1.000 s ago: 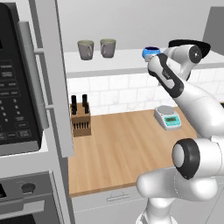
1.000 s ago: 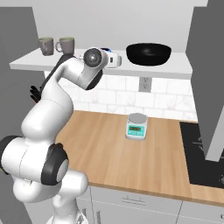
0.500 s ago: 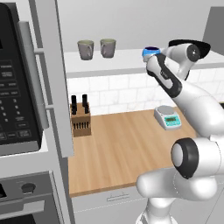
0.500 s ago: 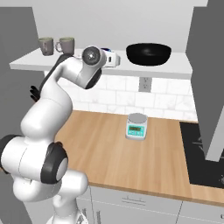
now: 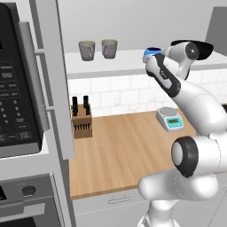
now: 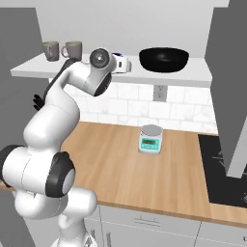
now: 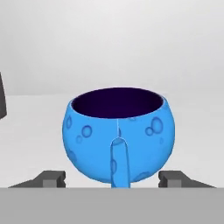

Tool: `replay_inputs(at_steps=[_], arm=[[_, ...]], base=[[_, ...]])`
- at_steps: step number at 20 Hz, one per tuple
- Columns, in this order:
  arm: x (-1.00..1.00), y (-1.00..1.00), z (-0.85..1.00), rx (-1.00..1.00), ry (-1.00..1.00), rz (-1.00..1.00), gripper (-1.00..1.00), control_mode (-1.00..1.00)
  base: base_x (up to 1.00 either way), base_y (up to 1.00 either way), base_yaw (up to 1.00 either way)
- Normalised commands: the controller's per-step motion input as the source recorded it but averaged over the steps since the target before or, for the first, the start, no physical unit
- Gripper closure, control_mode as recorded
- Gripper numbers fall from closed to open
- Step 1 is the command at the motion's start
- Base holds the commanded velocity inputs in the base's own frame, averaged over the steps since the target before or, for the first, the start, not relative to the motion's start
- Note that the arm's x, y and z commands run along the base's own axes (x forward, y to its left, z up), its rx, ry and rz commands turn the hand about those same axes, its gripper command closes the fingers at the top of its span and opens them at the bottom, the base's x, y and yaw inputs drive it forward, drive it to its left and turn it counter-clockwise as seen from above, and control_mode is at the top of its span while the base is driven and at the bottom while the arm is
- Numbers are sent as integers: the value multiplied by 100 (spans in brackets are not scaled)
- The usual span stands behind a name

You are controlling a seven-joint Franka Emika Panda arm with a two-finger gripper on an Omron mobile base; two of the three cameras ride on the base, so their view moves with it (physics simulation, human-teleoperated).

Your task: Gather all objects into one cabinet and sort the glasses and bowls to opposite sides.

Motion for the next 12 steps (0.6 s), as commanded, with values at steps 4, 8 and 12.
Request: replay_inputs(at_steps=[4,8,12], arm=[[1,0,0,0,5,0,100,-100],[0,0,0,0,0,0,100,-100],[0,0,0,0,1,0,100,-100]], base=[[0,0,0],[0,0,0],[0,0,0]])
